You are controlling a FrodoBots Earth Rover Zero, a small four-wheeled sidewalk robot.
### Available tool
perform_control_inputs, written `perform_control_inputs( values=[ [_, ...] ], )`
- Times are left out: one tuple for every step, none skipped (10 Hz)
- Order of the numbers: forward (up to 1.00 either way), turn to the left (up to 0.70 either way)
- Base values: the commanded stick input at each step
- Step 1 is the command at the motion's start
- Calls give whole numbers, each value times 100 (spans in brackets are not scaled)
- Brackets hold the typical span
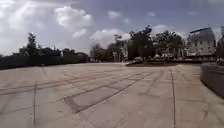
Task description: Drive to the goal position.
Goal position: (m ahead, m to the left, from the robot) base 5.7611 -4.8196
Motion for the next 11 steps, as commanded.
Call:
perform_control_inputs(
  values=[
    [70, -35],
    [70, -35],
    [70, -35],
    [70, -35],
    [70, -35],
    [70, -25],
    [70, -9],
    [70, 0],
    [70, 0],
    [70, 0],
    [70, 0]
  ],
)
